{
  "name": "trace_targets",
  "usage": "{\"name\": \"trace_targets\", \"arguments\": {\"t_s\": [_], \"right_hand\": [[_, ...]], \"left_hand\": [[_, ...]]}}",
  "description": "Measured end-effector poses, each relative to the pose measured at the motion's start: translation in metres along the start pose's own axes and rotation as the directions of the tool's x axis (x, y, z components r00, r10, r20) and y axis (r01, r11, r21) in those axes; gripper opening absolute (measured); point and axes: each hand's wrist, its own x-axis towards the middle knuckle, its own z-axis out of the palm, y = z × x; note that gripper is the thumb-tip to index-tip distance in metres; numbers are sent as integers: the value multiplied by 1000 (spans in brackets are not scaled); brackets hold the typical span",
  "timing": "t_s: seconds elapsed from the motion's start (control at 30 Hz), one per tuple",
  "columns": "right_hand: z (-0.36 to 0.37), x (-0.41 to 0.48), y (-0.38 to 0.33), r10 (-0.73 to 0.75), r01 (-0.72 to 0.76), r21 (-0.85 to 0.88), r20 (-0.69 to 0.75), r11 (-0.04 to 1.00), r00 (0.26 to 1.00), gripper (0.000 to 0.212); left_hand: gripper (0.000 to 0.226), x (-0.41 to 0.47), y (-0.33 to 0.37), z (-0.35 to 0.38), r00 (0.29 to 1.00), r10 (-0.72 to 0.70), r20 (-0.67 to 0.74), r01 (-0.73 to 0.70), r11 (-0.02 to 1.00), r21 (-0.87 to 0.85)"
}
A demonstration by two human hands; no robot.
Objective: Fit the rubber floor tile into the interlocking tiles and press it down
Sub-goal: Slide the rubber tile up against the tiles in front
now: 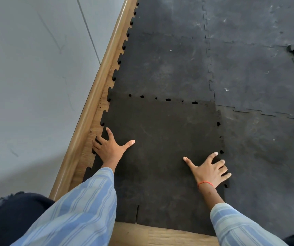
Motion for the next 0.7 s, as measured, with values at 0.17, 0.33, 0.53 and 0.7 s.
{"name": "trace_targets", "arguments": {"t_s": [0.17,0.33,0.53,0.7], "right_hand": [[-1,1,0,-17,16,31,19,999,1000,125],[-2,3,-3,-3,1,64,33,998,999,127],[-5,5,-5,-4,0,70,57,998,998,129],[0,-4,-8,-11,8,45,61,999,998,131]], "left_hand": [[121,-4,-3,-1,1000,-18,5,18,1000,2],[121,4,4,-1,1000,-16,12,17,999,-43],[122,8,3,-2,1000,-5,25,6,999,-48],[123,20,-1,-7,999,16,29,-15,999,-30]]}}
